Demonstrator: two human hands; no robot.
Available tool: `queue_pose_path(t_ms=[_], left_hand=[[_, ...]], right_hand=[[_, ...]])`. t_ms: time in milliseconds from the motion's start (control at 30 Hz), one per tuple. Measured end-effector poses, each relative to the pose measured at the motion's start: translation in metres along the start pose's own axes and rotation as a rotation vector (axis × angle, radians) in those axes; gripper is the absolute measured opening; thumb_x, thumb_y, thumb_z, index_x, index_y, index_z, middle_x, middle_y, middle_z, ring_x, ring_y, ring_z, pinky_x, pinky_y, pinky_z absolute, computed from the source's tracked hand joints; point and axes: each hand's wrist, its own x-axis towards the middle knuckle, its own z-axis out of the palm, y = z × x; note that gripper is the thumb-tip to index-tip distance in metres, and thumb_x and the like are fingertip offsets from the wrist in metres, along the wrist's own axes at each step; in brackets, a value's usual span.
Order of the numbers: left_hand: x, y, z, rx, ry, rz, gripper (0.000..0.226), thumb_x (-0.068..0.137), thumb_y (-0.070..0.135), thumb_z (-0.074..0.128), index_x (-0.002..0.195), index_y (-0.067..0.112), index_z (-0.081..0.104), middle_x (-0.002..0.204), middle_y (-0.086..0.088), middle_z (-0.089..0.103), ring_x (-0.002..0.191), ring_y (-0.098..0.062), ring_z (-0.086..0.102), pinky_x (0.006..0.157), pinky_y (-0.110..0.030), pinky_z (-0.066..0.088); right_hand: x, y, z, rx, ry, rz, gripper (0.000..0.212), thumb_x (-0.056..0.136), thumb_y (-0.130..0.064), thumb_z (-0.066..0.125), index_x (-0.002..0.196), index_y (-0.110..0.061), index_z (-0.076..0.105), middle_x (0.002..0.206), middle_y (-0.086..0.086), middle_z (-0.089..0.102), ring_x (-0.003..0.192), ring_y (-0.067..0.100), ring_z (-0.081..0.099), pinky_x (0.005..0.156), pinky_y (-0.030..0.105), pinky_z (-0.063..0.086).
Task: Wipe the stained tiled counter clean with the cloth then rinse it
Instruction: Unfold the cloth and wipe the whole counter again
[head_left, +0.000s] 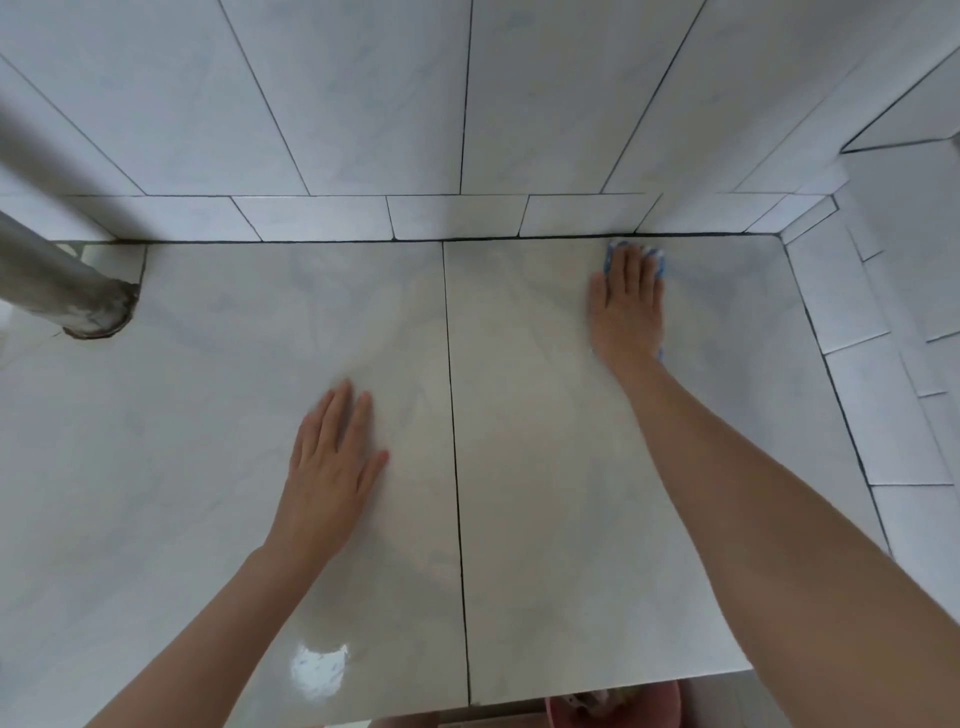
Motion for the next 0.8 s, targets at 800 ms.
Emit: queue_pose_path(t_ms=[800], left_hand=[[-0.003,-0.003,-0.004,-0.015,-0.018,-0.02,0.068,0.094,0.055,0.013,0.143,0.011,0.031,0.15,-0.013,0.026,0.138,-0.024,0.015,0.112,-0.027,0.004]], right_hand=[[-0.07,-0.024,0.014,0.002,-0.088,-0.511,0.059,0.096,-0.044,0.013,0.148,-0.017,0.021,0.156,0.002,0.021,0.145,0.022,0.014,0.115,0.036,0.011]])
